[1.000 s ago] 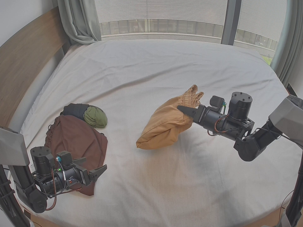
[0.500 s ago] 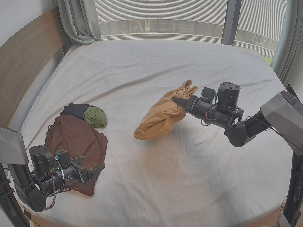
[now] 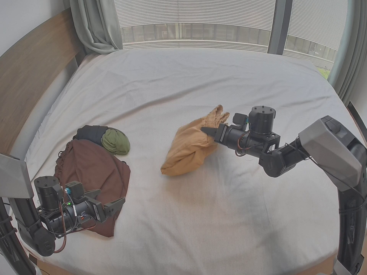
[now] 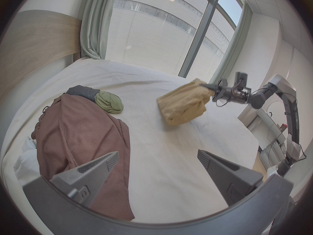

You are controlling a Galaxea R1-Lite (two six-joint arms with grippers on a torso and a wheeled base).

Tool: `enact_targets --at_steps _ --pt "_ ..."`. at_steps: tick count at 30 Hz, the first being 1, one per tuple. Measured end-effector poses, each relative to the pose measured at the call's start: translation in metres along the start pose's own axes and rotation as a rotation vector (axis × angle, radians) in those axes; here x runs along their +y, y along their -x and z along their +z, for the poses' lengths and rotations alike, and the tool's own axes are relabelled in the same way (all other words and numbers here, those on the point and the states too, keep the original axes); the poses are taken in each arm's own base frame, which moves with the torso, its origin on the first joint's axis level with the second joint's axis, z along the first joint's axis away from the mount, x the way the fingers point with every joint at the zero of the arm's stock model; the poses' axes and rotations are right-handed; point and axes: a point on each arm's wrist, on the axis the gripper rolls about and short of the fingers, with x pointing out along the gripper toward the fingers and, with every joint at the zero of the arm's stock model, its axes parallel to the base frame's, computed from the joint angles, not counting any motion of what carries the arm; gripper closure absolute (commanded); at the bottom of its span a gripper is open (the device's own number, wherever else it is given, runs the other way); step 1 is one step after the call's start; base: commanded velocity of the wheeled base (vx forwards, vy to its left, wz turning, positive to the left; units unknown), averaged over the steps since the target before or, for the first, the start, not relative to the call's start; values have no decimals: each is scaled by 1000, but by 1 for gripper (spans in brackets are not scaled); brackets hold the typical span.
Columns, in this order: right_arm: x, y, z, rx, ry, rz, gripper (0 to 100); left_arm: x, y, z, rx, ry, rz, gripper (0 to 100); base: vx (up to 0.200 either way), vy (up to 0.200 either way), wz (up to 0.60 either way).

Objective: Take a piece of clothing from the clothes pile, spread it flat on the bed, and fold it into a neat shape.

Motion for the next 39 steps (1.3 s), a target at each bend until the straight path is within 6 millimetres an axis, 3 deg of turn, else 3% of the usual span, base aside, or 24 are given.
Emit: enact_targets --at_steps 7,12,18,19,28,39 --pt "-62 12 -33 72 -5 -133 100 1 0 0 0 1 -3 0 0 0 0" --pt "-80 27 -49 86 -27 -188 100 1 1 0 1 1 -3 0 0 0 0" --pt "-87 31 -60 76 -27 -223 100 1 1 0 -2 0 -4 0 0 0 0" --pt "-88 31 -62 78 -29 -226 0 1 1 0 -2 0 -4 0 0 0 0" --pt "-91 38 -63 68 -31 -269 0 1 -1 3 -13 -3 -5 0 0 0 0" --pt "-75 68 -23 -9 55 -287 0 2 -2 5 -25 -6 -5 0 0 0 0"
